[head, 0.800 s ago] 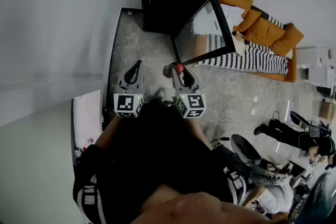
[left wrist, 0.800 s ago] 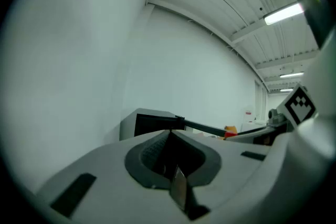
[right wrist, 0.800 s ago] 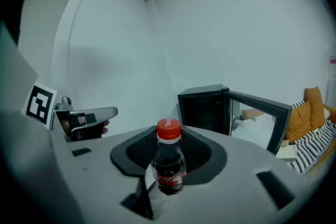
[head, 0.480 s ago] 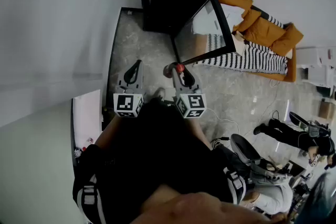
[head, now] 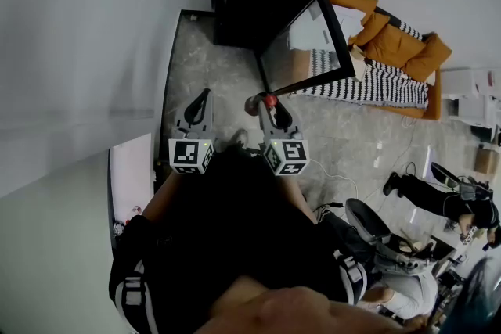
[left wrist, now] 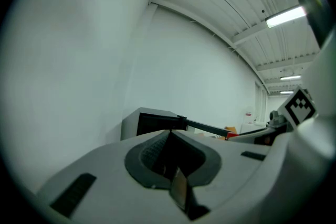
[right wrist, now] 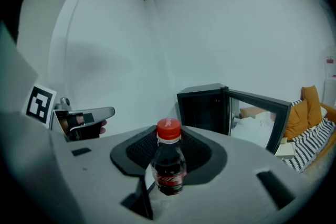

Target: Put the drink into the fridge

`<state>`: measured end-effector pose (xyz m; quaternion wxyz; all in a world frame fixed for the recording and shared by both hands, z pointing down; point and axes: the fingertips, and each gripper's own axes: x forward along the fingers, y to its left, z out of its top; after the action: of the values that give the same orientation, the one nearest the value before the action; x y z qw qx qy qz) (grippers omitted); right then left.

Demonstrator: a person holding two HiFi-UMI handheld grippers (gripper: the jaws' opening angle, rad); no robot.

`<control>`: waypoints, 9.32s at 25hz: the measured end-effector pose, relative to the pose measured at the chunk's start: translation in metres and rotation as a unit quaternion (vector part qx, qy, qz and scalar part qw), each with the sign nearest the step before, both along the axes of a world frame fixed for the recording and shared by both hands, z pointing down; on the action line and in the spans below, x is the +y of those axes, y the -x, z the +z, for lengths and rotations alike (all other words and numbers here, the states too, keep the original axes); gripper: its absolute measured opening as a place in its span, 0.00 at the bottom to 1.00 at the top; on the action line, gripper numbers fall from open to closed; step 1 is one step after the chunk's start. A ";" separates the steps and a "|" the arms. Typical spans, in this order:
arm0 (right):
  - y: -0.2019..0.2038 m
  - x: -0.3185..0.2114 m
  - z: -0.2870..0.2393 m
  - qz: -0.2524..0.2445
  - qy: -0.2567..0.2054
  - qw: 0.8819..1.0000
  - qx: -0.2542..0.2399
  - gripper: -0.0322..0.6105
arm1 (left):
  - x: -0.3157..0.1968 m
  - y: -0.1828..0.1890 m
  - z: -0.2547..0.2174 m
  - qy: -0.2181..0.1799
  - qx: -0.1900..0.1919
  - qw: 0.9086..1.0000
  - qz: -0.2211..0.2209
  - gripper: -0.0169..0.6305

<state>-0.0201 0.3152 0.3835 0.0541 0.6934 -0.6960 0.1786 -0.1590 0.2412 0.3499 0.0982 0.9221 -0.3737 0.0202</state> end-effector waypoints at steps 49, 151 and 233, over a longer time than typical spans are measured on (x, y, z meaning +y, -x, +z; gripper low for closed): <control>-0.015 -0.139 0.024 0.015 -0.002 1.000 0.015 0.25 | -0.119 -0.006 0.026 0.011 0.007 1.000 0.021 0.03; -0.185 -0.546 0.295 -0.070 0.062 0.992 0.090 0.25 | -0.341 -0.164 0.140 0.087 -0.050 0.995 -0.006 0.03; -0.190 -0.584 0.382 -0.062 0.104 0.988 0.095 0.34 | -0.352 -0.158 0.163 0.099 -0.056 0.993 -0.025 0.03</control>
<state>0.1702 -0.2690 0.7658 0.2021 0.6535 -0.7070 0.1797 -0.0014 -0.1103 0.5126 0.1685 0.8958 -0.3973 0.1063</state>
